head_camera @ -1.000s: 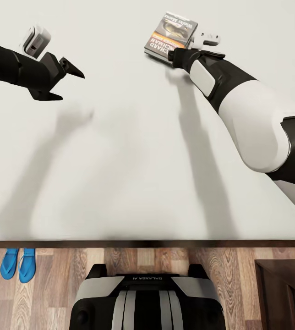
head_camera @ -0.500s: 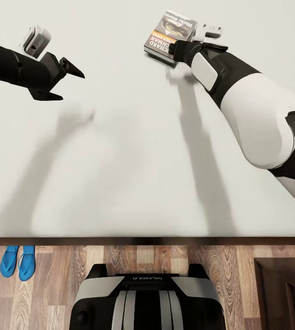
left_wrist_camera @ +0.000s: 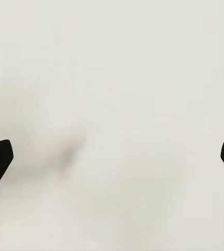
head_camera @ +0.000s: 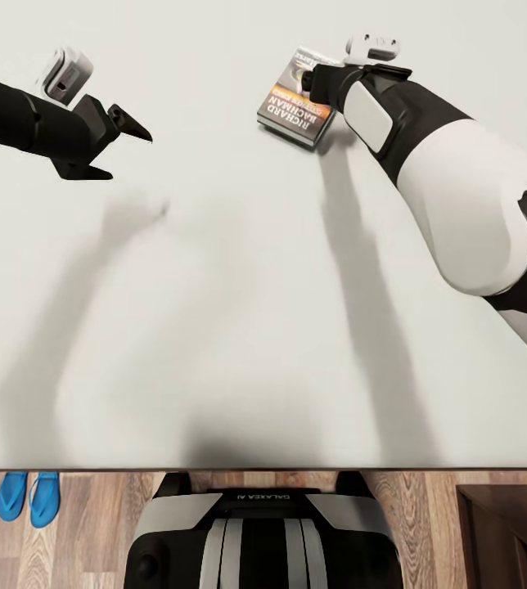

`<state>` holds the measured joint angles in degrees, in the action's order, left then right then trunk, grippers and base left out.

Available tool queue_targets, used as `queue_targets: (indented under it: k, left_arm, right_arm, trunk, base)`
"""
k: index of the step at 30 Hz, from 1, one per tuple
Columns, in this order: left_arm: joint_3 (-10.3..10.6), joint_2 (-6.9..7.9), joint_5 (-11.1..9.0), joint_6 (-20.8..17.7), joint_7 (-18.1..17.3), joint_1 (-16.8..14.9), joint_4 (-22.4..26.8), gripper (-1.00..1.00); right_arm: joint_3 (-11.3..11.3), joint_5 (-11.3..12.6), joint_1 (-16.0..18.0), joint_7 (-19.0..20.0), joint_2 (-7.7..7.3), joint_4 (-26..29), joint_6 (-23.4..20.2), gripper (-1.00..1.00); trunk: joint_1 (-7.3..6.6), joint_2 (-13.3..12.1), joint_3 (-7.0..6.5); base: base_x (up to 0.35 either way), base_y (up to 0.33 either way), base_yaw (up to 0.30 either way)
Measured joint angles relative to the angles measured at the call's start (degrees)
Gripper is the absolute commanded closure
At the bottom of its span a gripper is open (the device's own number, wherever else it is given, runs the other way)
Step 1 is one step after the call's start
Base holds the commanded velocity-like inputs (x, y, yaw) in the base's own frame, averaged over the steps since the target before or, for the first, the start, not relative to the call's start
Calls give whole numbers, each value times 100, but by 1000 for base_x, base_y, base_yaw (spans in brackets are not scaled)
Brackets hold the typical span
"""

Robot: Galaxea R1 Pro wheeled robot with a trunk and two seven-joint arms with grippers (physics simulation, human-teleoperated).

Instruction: In the bedroom, move the book from the bed onto either nightstand, and place the two sandals side by side next to the bed.

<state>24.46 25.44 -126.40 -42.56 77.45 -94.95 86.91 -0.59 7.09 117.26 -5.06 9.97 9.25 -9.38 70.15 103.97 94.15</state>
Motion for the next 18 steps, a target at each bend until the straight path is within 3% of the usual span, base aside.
queue_targets:
  k: [18]
  left_arm:
    - [-24, 0, 1, 6, 1, 0, 96, -100]
  right_arm:
    - [-2, 20, -146, -8, 0, -76, 86, -100]
  trunk:
    - [2, 0, 0]
  base:
    - [20, 0, 0]
